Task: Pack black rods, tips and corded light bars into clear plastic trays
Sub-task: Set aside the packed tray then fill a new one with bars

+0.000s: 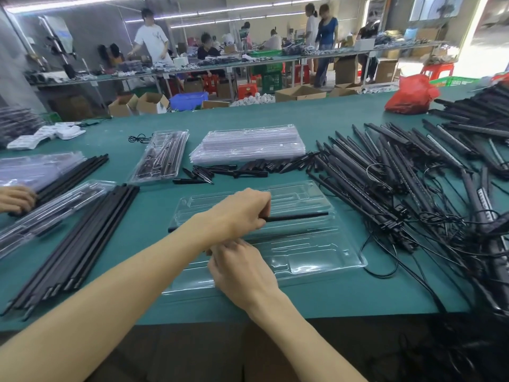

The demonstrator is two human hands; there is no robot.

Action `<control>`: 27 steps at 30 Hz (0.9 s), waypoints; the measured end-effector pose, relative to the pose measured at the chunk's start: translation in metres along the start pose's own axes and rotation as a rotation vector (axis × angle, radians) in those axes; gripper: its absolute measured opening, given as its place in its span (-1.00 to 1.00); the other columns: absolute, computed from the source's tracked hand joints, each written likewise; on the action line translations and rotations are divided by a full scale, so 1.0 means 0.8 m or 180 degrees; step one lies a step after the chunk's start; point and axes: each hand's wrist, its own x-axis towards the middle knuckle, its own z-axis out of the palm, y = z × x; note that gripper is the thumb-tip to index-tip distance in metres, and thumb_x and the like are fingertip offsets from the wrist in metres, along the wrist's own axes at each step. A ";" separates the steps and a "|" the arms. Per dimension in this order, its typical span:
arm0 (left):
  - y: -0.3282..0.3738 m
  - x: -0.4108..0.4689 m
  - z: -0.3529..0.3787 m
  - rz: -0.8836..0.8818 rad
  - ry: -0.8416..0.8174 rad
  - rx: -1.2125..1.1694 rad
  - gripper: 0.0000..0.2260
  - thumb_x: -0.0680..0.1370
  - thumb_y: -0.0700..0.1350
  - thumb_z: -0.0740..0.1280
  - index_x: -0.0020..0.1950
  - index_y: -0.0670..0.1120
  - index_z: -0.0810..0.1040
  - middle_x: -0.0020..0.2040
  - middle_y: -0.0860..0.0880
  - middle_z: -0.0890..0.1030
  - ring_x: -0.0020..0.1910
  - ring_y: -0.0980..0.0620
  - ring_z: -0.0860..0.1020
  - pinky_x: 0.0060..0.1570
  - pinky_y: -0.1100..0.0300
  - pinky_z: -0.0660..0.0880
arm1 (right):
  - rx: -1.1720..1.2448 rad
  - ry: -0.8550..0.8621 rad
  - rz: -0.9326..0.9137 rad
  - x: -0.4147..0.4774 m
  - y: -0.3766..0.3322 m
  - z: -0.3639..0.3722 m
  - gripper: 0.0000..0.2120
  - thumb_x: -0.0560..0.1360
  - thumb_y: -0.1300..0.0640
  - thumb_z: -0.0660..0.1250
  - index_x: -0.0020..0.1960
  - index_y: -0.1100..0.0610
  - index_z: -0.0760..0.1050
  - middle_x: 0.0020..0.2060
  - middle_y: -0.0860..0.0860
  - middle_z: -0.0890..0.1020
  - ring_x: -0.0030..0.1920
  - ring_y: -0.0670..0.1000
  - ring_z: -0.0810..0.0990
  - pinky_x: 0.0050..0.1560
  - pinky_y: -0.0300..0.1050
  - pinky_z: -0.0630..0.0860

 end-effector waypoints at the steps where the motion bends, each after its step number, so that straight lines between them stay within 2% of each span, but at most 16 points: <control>1: 0.001 0.000 0.002 0.0037 0.0069 0.0018 -0.91 0.56 -0.18 0.37 0.03 -0.07 0.49 0.03 0.01 0.58 -0.06 0.00 0.51 0.01 0.03 0.50 | -0.0061 -0.0013 0.0023 0.001 -0.002 -0.002 -0.89 0.44 0.34 0.26 -0.06 0.25 0.52 -0.19 0.22 0.62 -0.17 0.26 0.54 -0.27 0.05 0.43; 3: 0.003 0.001 0.010 0.0044 0.0086 0.0041 -0.90 0.56 -0.19 0.36 0.03 -0.06 0.48 0.05 0.00 0.56 -0.02 0.00 0.49 0.02 0.02 0.49 | -0.0160 -0.0058 0.0143 0.001 -0.006 -0.005 -0.93 0.32 0.38 0.34 -0.24 0.24 0.51 -0.38 0.23 0.59 -0.37 0.27 0.51 -0.41 -0.07 0.23; 5: 0.002 0.004 0.019 -0.0052 0.0035 -0.0010 -0.88 0.56 -0.18 0.39 0.04 -0.06 0.49 0.08 -0.01 0.56 0.02 -0.01 0.50 0.05 -0.01 0.50 | -0.0261 -0.0035 0.0171 0.002 -0.007 -0.004 -0.91 0.24 0.37 0.38 -0.34 0.23 0.50 -0.48 0.21 0.56 -0.49 0.25 0.47 -0.42 -0.12 0.14; 8: -0.004 0.012 0.024 -0.0165 0.0012 -0.0284 -0.85 0.53 -0.14 0.46 0.02 -0.05 0.51 0.05 0.01 0.57 -0.01 0.00 0.52 0.05 0.02 0.52 | -0.0224 0.0083 0.0216 0.002 -0.004 -0.001 -0.94 0.29 0.37 0.36 -0.30 0.25 0.52 -0.44 0.22 0.58 -0.43 0.25 0.49 -0.38 -0.10 0.18; 12: -0.014 0.016 0.032 -0.0098 -0.0080 -0.0532 -0.90 0.52 -0.11 0.49 -0.01 -0.02 0.60 -0.10 0.13 0.52 -0.06 0.06 0.53 0.00 0.12 0.50 | -0.0124 -0.0040 0.0262 0.000 -0.004 0.000 -0.94 0.36 0.37 0.30 -0.22 0.28 0.54 -0.36 0.26 0.60 -0.34 0.28 0.51 -0.31 -0.05 0.21; 15: -0.019 0.017 0.037 -0.0167 -0.0051 -0.0620 -0.90 0.52 -0.11 0.49 -0.02 0.00 0.62 -0.10 0.13 0.57 -0.06 0.07 0.56 0.00 0.11 0.53 | -0.0165 -0.0064 0.0244 0.000 -0.005 -0.003 -0.94 0.29 0.37 0.34 -0.29 0.26 0.52 -0.42 0.23 0.58 -0.40 0.25 0.49 -0.33 -0.11 0.17; 18: -0.023 0.019 0.040 -0.0237 0.0005 -0.0666 -0.89 0.50 -0.11 0.51 -0.05 0.02 0.62 -0.11 0.13 0.61 -0.12 0.12 0.57 -0.09 0.17 0.50 | -0.0147 0.0064 0.0222 -0.001 -0.004 0.000 -0.95 0.32 0.37 0.33 -0.25 0.27 0.54 -0.39 0.23 0.60 -0.36 0.25 0.51 -0.29 -0.10 0.16; 21: -0.025 0.020 0.042 -0.0304 0.0001 -0.0830 -0.86 0.47 -0.13 0.54 -0.08 0.00 0.61 -0.16 0.12 0.61 -0.22 0.22 0.52 -0.22 0.30 0.38 | -0.0250 0.0014 0.0193 -0.001 -0.004 0.001 -0.93 0.33 0.37 0.32 -0.21 0.29 0.56 -0.35 0.25 0.61 -0.31 0.26 0.52 -0.26 -0.08 0.18; 25: -0.030 0.022 0.041 -0.0450 -0.0070 -0.0897 -0.80 0.45 -0.17 0.56 -0.16 0.03 0.56 -0.20 0.08 0.60 -0.23 0.14 0.55 -0.23 0.27 0.40 | -0.0186 0.0090 0.0127 -0.001 -0.005 0.001 -0.91 0.30 0.39 0.36 -0.22 0.26 0.56 -0.37 0.23 0.60 -0.34 0.25 0.53 -0.27 -0.12 0.20; 27: -0.034 0.022 0.042 -0.0529 -0.0101 -0.0899 -0.78 0.45 -0.18 0.55 -0.20 0.05 0.54 -0.22 0.09 0.60 -0.22 0.14 0.57 -0.22 0.27 0.42 | -0.0116 0.0178 0.0102 -0.001 -0.004 0.003 -0.91 0.35 0.38 0.35 -0.16 0.28 0.56 -0.31 0.25 0.61 -0.28 0.27 0.55 -0.25 -0.10 0.22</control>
